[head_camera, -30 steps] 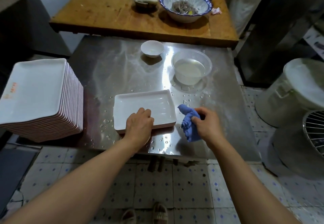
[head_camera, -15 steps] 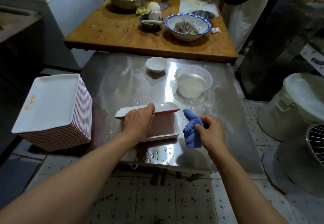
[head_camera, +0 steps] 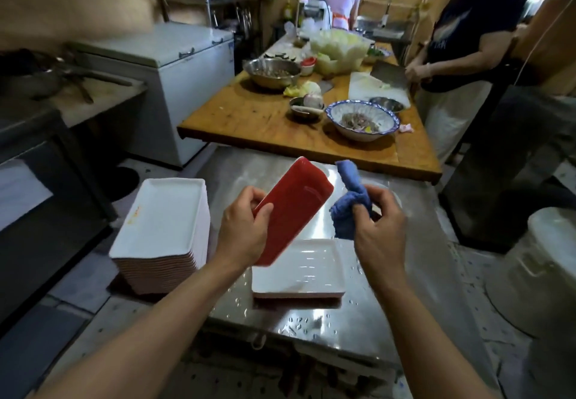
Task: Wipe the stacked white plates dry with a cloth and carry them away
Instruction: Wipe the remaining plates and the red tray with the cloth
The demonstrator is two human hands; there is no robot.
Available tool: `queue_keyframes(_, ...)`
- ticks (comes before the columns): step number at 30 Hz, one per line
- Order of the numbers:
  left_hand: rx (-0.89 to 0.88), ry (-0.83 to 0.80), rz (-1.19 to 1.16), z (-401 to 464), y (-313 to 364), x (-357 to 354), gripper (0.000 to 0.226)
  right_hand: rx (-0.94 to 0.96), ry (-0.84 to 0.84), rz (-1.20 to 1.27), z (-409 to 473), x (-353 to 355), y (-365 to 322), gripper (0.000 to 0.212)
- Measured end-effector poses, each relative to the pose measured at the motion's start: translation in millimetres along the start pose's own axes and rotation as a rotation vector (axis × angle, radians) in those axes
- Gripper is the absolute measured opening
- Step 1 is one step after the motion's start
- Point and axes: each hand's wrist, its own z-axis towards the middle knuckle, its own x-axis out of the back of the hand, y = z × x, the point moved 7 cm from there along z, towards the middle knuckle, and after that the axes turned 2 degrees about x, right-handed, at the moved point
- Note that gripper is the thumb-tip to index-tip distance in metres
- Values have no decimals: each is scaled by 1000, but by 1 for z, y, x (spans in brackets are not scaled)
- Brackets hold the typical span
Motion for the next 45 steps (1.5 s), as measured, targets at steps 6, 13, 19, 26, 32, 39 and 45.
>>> queue_keyframes(6, 117, -43, -310, -9, 21, 34, 4, 337, -247, -86, 5, -61, -76, 39)
queue_keyframes(13, 248, -6, -555, -17, 34, 56, 6, 557, -258, -177, 11, -78, -100, 38)
queue_keyframes(19, 237, 25, -586, -15, 43, 70, 7, 351, -218, -51, 20, -53, -73, 31)
queue_keyframes(26, 346, 131, -867, -8, 42, 61, 7, 121, -257, 15, -13, -60, -66, 34)
queue_keyframes(32, 403, 117, -939, -7, 27, 47, 9, -100, -277, 200, -24, -50, -47, 48)
queue_keyframes(39, 198, -91, -444, 12, 32, 61, 63, -93, -384, 91, 2, -27, -46, 55)
queue_keyframes(45, 22, -582, -179, 38, 80, 66, 62, 71, -658, -117, 6, -15, -67, 53)
